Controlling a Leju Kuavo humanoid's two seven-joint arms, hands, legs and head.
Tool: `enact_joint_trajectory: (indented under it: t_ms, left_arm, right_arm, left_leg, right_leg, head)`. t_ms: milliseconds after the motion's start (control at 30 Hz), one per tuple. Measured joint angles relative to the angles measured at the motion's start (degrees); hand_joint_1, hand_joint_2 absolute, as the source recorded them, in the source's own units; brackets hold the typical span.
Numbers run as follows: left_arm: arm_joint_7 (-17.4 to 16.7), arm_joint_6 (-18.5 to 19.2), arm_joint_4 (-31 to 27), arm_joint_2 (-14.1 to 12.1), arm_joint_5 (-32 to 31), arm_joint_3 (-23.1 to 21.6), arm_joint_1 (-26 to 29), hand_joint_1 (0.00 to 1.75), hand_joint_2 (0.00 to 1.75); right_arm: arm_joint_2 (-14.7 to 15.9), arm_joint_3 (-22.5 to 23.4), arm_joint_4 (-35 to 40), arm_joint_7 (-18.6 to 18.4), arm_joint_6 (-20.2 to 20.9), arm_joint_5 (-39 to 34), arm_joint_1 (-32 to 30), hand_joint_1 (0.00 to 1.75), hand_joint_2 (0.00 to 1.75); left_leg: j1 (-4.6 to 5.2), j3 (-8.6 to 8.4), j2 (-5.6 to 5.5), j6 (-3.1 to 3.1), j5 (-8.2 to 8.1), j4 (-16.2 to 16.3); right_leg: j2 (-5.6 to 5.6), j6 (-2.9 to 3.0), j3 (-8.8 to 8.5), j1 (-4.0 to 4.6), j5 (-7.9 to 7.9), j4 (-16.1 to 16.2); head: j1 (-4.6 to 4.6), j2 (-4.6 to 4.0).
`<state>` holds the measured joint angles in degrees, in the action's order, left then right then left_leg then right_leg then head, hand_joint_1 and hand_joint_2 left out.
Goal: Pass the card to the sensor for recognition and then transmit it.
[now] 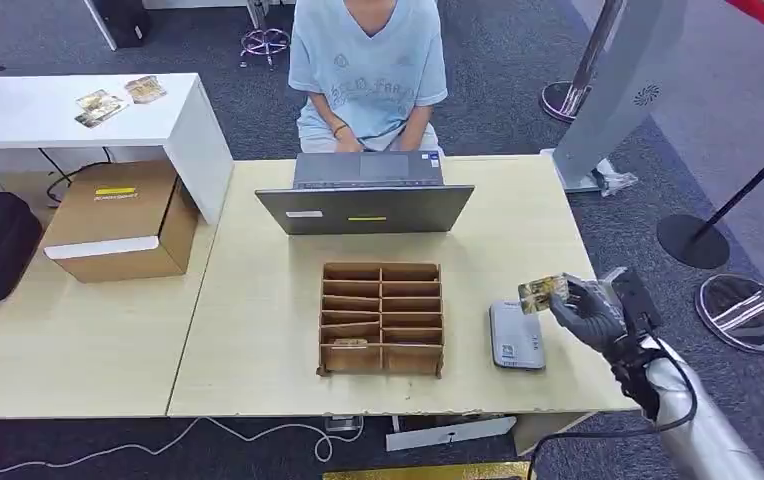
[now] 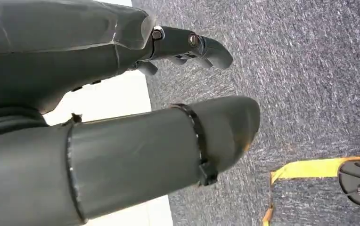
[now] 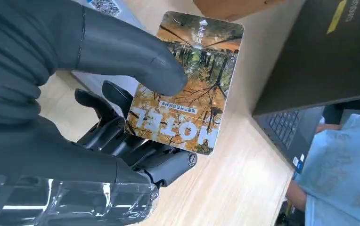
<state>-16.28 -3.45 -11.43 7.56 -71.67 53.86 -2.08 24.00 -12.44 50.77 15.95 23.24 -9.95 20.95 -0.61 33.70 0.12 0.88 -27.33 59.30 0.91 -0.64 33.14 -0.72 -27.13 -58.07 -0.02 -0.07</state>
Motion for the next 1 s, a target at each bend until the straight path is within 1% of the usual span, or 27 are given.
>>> enact_joint_trajectory:
  t_ms: [133, 200, 300, 400, 567, 700, 767, 800, 900, 1000]
  left_arm:
    - [0.0, -0.1, 0.0, 0.2, 0.0, 0.2, 0.0, 0.00, 0.00]
    - [0.0, -0.1, 0.0, 0.3, -0.1, 0.2, 0.0, 0.00, 0.00]
    - [0.0, -0.1, 0.0, 0.4, -0.3, 0.2, -0.1, 0.00, 0.00]
    - [0.0, -0.1, 0.0, 0.5, -0.7, 0.2, -0.2, 0.00, 0.00]
    - [0.0, -0.1, 0.0, 0.6, -0.8, 0.2, -0.3, 0.00, 0.00]
    - [0.0, -0.1, 0.0, 0.7, -0.9, 0.2, -0.4, 0.00, 0.00]
    - [0.0, -0.2, 0.0, 0.7, -0.9, 0.2, -0.4, 0.00, 0.00]
    - [0.0, -0.2, 0.0, 0.7, -0.8, 0.2, -0.4, 0.00, 0.00]
    - [0.0, -0.2, 0.0, 0.7, -0.7, 0.3, -0.4, 0.00, 0.00]
    - [0.0, -0.1, 0.0, 0.7, -0.7, 0.4, -0.5, 0.00, 0.00]
  right_arm:
    - [-1.6, -0.2, 0.8, 1.9, -1.9, 1.1, 1.4, 1.75, 1.75]
    - [-2.6, -0.3, 1.0, 3.7, -2.3, 0.3, 2.4, 1.75, 1.75]
    - [-5.2, -0.3, 1.3, 7.0, -2.6, -1.6, 4.6, 1.75, 1.75]
    - [-7.6, -0.4, 1.4, 7.9, -2.3, -3.7, 6.8, 1.75, 1.75]
    - [-11.8, -0.7, 1.4, 8.2, -2.6, -6.6, 11.1, 1.75, 1.75]
    - [-14.6, -1.0, 1.4, 8.1, -4.6, -7.9, 14.2, 1.75, 1.75]
    - [-15.4, -1.4, 1.6, 8.1, -6.5, -6.7, 15.5, 1.75, 1.75]
    - [-15.8, -1.7, 1.7, 8.2, -8.5, -5.1, 16.1, 1.75, 1.75]
    - [-17.0, -4.4, 2.1, 7.8, -19.2, 5.9, 19.0, 1.75, 1.75]
    - [-18.1, -7.9, 2.3, 5.6, -26.7, 15.6, 22.0, 1.75, 1.75]
  left_leg:
    - [0.00, 0.00, 0.01, 0.01, 0.04, 0.0]
    - [-0.01, 0.01, 0.01, 0.04, 0.07, 0.0]
    - [-0.01, -0.03, 0.06, 0.07, 0.09, 0.0]
    - [-0.02, -0.03, 0.05, 0.08, 0.13, 0.0]
    - [-0.02, -0.04, 0.07, 0.10, 0.19, 0.0]
    - [-0.02, -0.03, 0.03, 0.13, 0.21, 0.0]
    - [-0.02, -0.03, 0.04, 0.13, 0.21, 0.0]
    - [-0.02, -0.02, 0.04, 0.13, 0.21, 0.0]
    - [-0.01, -0.02, 0.07, 0.13, 0.21, 0.0]
    - [-0.02, -0.04, 0.08, 0.14, 0.21, 0.0]
  right_leg:
    - [-0.01, 0.01, 0.00, 0.00, 0.01, 0.0]
    - [0.00, 0.03, 0.00, 0.01, 0.02, 0.0]
    - [-0.05, 0.06, 0.01, 0.01, 0.04, 0.0]
    - [-0.05, 0.06, 0.02, 0.01, 0.05, -0.1]
    - [-0.07, 0.11, 0.04, 0.01, 0.09, -0.1]
    - [-0.03, 0.12, 0.04, 0.01, 0.10, -0.1]
    - [-0.04, 0.11, 0.04, 0.01, 0.11, -0.1]
    - [-0.04, 0.11, 0.04, 0.01, 0.11, -0.1]
    - [-0.08, 0.12, 0.06, 0.01, 0.12, -0.1]
    - [-0.10, 0.13, 0.07, 0.01, 0.13, -0.1]
  head:
    - [-0.02, 0.00]
    - [0.00, 0.00]
    - [0.00, 0.00]
    - [0.00, 0.00]
    - [-0.02, 0.00]
    - [0.00, 0.00]
    - [0.00, 0.00]
    - [0.00, 0.00]
    - [0.00, 0.00]
    - [0.00, 0.00]
